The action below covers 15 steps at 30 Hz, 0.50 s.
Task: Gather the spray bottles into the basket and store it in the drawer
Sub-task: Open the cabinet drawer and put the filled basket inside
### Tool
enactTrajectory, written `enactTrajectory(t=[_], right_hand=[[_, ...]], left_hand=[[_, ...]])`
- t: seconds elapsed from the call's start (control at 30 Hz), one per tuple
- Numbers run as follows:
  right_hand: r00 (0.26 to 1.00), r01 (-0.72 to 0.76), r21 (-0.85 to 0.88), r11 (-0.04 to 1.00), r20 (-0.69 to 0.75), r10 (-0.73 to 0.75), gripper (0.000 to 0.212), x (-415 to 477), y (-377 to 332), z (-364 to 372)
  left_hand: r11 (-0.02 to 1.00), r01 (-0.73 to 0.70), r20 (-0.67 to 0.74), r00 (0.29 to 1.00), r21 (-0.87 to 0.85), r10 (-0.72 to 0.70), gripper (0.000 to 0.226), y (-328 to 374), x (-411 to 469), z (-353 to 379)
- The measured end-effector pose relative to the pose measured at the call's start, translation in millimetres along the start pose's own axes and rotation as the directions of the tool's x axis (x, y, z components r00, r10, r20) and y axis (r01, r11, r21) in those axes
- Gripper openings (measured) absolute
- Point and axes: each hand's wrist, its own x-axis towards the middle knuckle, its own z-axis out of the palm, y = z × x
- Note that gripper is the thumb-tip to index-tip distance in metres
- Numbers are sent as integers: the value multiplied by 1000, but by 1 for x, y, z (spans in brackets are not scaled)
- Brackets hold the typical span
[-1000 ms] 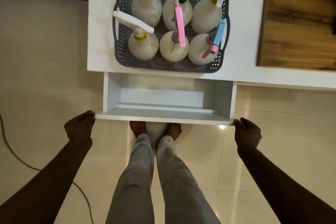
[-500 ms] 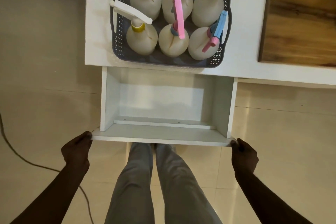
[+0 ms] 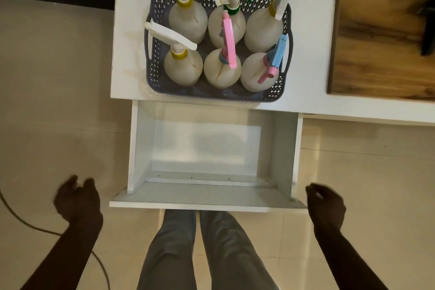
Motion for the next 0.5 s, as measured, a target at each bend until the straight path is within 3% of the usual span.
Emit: enactTrajectory(t=[0.1,0.2,0.27,0.37,0.43,0.5], right_hand=[[977,211,140,967,-56,-205,26,13,-77,-18],[943,294,436,851,14,-333,27,25,-163,-28],[929,265,557,787,70,-363,26,34,-218,-29],[913,157,678,718,178,-368,14,43,-281,-25],[908,108,698,707,221,-357,15,51,-307,-20],[914,93,676,731,234,-332,21,59,-323,-14]], left_hand=[[937,-317,4,947,-143,321,42,75,7,14],[847,-473,119,852,-243,510,39,163,6,36],[836,-459,225,818,-299,529,38,215,3,55],[866,-304,426,775,-398,467,24,273,-6,78],[889,-237,516,744,-391,425,10,297,-12,88],[917,-194,571,731,-350,372,9,311,-17,96]])
